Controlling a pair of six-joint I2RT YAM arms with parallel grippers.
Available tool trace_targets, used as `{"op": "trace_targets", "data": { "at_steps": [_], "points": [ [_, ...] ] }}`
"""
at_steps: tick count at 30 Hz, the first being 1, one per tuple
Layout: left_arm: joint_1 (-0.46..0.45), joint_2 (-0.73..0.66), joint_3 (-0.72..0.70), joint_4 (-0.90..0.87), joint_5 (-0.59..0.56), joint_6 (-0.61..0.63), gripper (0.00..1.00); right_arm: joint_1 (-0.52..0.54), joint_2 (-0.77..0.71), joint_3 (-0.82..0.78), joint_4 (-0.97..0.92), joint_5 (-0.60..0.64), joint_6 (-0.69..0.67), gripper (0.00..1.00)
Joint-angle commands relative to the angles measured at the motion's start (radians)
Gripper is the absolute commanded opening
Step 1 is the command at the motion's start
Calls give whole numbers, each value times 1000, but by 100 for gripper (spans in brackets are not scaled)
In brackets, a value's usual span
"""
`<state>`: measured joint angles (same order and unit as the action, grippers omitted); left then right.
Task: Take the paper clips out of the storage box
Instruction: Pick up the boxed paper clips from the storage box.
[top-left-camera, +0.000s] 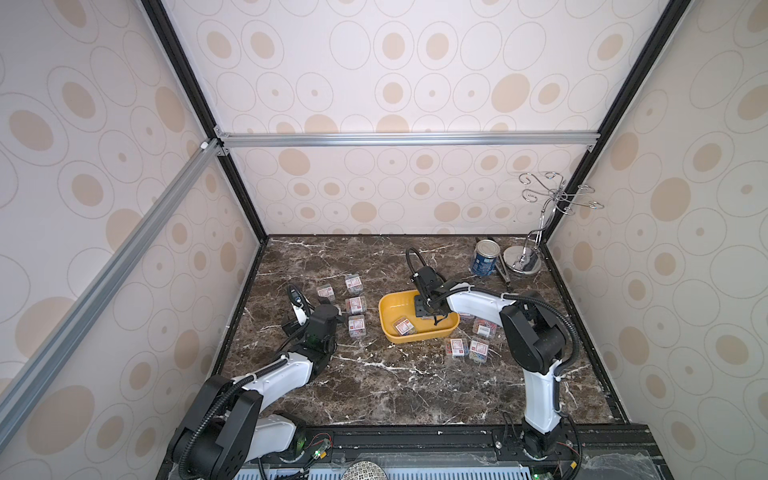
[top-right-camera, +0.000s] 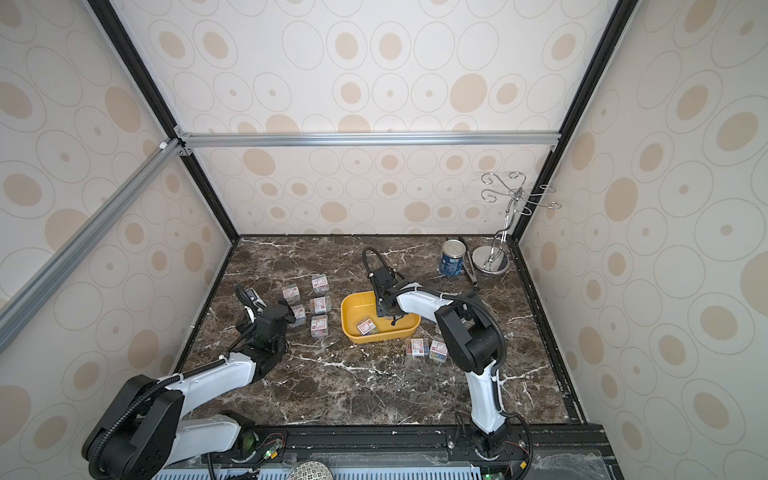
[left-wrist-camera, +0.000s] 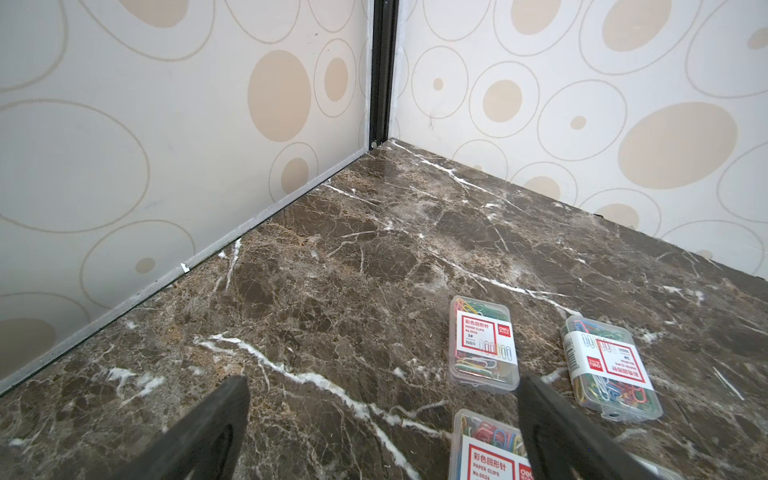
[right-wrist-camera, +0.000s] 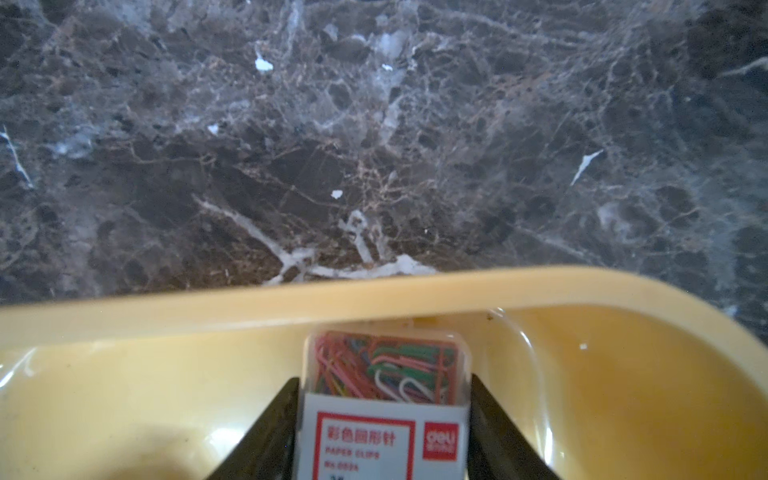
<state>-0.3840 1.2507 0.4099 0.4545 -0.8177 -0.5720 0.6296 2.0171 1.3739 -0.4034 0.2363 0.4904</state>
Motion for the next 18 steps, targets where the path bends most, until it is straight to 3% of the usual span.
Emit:
{"op": "trace_targets", "data": {
  "at_steps": [1,9,18],
  "points": [
    [8,-16,-5,6,-21,-24,100,8,-58,-19,-9,10,11,54],
    [8,-17,-6,4,-21,-25,100,11,-163,-77,17,-19,19,54],
    [8,-17,-5,7,-21,-25,100,12,-392,-197,23,-6,24,53]
  ]
}}
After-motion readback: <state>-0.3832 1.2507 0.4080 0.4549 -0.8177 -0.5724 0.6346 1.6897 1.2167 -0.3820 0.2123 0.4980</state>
